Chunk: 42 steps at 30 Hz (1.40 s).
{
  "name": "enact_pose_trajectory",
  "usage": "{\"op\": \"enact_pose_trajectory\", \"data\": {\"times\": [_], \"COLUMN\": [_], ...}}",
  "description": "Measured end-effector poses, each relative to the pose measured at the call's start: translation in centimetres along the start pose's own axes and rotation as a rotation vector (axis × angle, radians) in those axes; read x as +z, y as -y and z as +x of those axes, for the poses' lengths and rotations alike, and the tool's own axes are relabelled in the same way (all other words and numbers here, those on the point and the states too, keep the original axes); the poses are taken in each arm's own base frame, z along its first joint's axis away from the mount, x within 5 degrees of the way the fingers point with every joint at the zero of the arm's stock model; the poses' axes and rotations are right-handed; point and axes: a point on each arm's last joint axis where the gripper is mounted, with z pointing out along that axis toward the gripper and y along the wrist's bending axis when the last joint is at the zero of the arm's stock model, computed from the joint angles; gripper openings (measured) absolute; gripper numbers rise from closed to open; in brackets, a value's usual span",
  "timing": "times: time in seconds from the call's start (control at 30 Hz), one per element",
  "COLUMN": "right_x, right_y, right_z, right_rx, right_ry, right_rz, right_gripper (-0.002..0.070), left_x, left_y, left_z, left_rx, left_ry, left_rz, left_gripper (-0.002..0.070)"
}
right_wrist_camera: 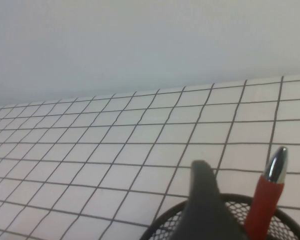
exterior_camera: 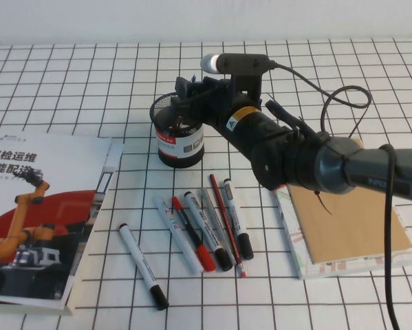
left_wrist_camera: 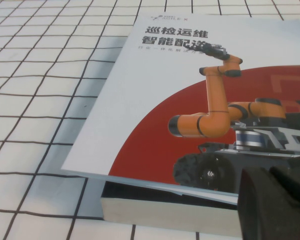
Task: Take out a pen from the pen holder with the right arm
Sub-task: 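Take a marker out of the pen holder and lay it on the table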
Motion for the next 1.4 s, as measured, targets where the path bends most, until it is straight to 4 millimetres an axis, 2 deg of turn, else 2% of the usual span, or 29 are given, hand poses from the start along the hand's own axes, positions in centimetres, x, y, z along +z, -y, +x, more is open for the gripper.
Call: {"op": "enact_pose_trajectory", "data": {"times": [0.23, 0.47, 0.73, 1.4], "right_x": [1.2, 2.1, 3.2, 3.8], "right_y": [0.3, 1.5, 1.6, 1.7], "right_z": [0.5, 0.1, 0.5, 0.8], "right_rx": [0.023, 0.069, 0.075, 0.076], "right_ry": [-0.002, 0.004, -0.023, -0.031], "right_rz": [0.012, 0.050, 0.054, 0.053], "right_gripper": [0.0387, 0.0387, 0.0387, 0.0386], "left_x": [0.0, 0.0, 0.0, 0.0], "left_y": [0.0, 0.0, 0.0, 0.0], "left_z": [0.0, 0.0, 0.0, 0.0], "left_rx": [0.000, 0.000, 0.000, 0.000], "left_ry": [0.000, 0.000, 0.000, 0.000], "left_rz": [0.000, 0.000, 0.000, 0.000], "left_gripper": [-0.0003, -0.0003, -0.0003, -0.0003]}}
